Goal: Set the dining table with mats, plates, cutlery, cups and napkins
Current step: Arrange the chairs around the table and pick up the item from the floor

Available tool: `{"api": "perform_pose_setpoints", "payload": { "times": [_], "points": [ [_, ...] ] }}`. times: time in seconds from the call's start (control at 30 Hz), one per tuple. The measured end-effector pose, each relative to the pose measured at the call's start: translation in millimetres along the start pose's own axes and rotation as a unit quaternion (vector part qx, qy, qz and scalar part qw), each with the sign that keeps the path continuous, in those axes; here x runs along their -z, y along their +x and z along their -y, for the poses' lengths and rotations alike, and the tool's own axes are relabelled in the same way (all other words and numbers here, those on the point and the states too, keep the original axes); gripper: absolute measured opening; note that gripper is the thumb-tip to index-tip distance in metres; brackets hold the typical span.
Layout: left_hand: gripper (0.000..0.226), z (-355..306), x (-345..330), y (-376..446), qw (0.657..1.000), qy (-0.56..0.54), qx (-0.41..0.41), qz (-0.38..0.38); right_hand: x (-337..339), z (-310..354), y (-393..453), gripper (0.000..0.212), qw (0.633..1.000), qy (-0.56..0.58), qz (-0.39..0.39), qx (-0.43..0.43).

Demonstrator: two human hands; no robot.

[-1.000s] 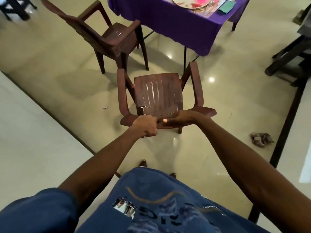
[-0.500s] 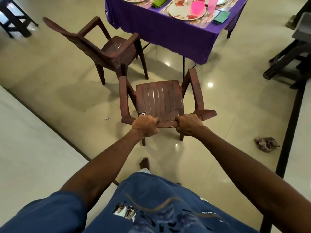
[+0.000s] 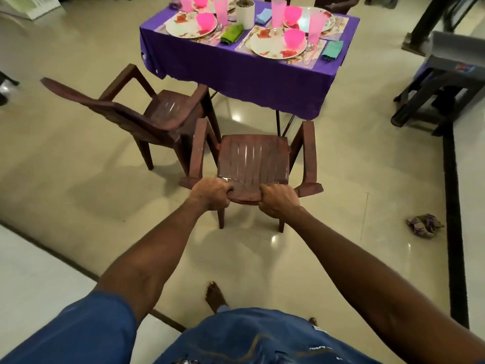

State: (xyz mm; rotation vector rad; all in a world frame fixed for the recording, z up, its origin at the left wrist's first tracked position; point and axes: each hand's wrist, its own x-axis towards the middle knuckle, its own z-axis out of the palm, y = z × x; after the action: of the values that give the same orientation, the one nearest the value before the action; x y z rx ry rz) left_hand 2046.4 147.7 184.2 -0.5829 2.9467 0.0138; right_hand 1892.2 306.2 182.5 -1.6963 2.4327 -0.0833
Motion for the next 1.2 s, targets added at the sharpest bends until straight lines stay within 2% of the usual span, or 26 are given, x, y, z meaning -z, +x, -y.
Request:
{"api": "perform_pose_setpoints", "payload": {
  "times": [0.23, 0.4, 0.5, 0.83, 1.03, 1.2],
  "points": [
    [0.015, 99.5, 6.1, 29.4, 0.998, -0.017, -0.051, 0.038, -1.8, 64.3, 68.6, 0.013, 0.996, 0.006, -0.015, -0.086],
    [0.018, 146.9, 15.3, 48.4, 0.996, -0.005, -0.083, 0.037, 4.4, 90.4, 103.6, 0.011, 0.995, 0.009, -0.023, -0.093],
    [0.023, 169.5, 20.9, 61.2, 0.996, 0.002, -0.075, 0.040, 7.2, 102.1, 130.5, 0.011, 0.995, 0.012, -0.019, -0.099],
    [0.024, 229.8, 11.4, 96.1, 0.996, 0.038, -0.079, 0.024, -1.2, 124.8, 186.6, 0.011, 0.991, 0.018, -0.017, -0.130],
    [0.025, 240.5, 1.7, 99.1, 0.998, 0.013, -0.066, 0.004, 0.8, 134.3, 193.4, 0.010, 0.988, 0.009, -0.020, -0.152],
    [0.024, 244.0, 4.5, 97.7, 0.996, -0.019, -0.089, 0.003, 3.3, 143.9, 195.5, 0.011, 0.981, -0.020, -0.025, -0.192]
  ]
}}
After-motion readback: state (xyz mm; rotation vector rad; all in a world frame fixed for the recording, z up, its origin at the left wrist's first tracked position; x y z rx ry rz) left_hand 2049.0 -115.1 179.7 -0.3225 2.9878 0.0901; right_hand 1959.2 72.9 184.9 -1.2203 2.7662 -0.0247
